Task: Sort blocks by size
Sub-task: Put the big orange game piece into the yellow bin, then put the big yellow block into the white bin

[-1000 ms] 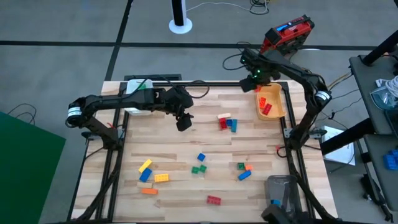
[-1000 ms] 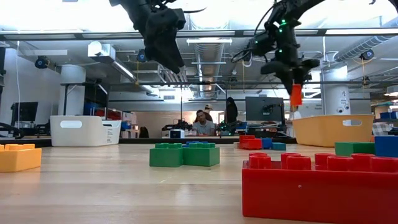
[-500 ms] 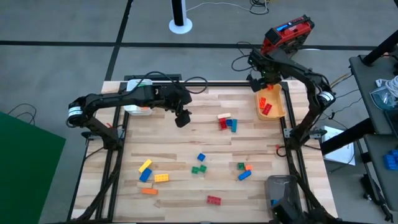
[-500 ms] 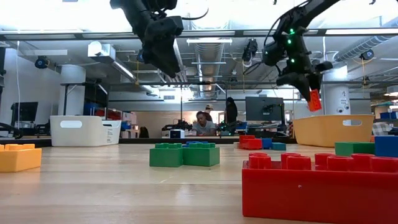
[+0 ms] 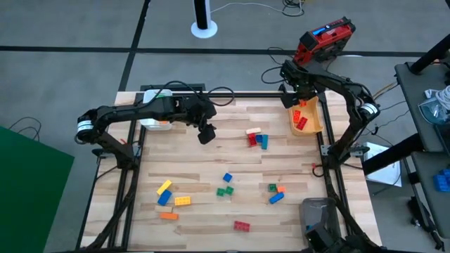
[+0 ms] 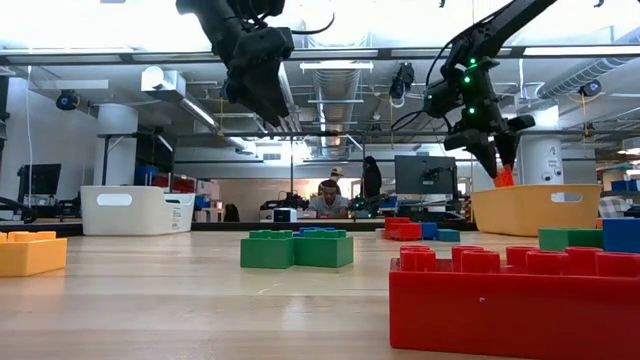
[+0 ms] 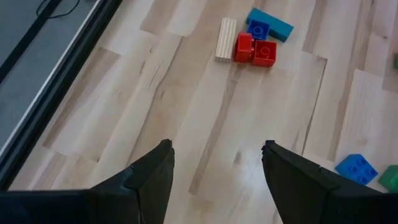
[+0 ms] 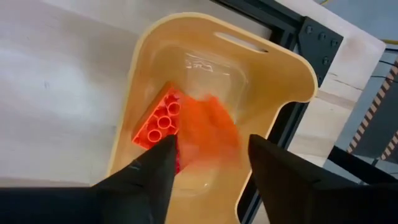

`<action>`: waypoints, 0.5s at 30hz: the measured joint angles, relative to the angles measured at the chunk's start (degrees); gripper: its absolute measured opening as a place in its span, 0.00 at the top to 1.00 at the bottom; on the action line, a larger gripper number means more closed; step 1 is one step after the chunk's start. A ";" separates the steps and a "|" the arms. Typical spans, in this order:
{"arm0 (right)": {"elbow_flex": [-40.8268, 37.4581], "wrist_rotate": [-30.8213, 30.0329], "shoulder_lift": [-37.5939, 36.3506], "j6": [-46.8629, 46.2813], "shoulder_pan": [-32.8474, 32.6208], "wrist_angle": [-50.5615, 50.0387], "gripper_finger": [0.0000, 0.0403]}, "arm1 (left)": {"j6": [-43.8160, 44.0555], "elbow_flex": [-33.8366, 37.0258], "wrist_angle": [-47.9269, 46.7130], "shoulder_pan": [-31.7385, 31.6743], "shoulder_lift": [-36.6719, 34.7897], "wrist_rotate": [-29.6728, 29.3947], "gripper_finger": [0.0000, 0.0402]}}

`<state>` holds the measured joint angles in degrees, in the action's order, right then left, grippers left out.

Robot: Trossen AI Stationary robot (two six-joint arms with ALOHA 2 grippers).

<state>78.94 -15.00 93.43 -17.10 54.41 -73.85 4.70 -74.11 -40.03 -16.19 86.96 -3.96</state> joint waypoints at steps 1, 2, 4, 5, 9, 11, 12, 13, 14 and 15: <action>0.00 0.00 0.00 -0.02 0.00 0.09 0.51 | 0.43 0.00 0.00 0.00 0.00 0.03 0.45; 0.00 0.00 0.00 -0.02 0.00 0.05 0.48 | 0.79 0.00 0.00 0.00 0.00 0.09 0.45; 0.00 0.00 0.00 0.00 0.00 0.07 0.44 | 1.51 0.00 -0.10 0.00 0.00 0.14 0.45; 0.00 0.01 0.00 0.01 0.00 0.05 0.41 | 1.99 0.00 -0.24 0.00 0.00 0.14 0.45; 0.00 2.41 -0.26 0.42 -0.04 0.12 0.34 | 4.04 0.00 -1.51 0.04 0.00 0.16 0.45; 0.00 3.47 -0.86 0.45 -0.32 0.29 0.31 | 5.33 0.00 -2.25 0.16 0.00 0.42 0.45; 0.00 3.47 -1.34 0.46 -0.58 0.35 0.29 | 5.99 0.00 -2.56 0.28 0.00 0.56 0.45; -0.03 3.48 -1.88 0.45 -0.92 0.38 0.29 | 6.75 0.00 -3.02 0.43 0.00 0.77 0.45; -0.07 3.48 -2.50 0.39 -1.25 0.39 0.28 | 7.42 0.00 -3.40 0.61 0.00 1.28 0.45; -0.13 3.48 -3.18 0.23 -1.58 0.45 0.27 | 8.20 0.00 -3.59 0.85 0.00 1.69 0.45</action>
<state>78.80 -11.52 90.25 -16.87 52.84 -73.40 12.90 -74.11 -43.62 -15.34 86.96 -2.27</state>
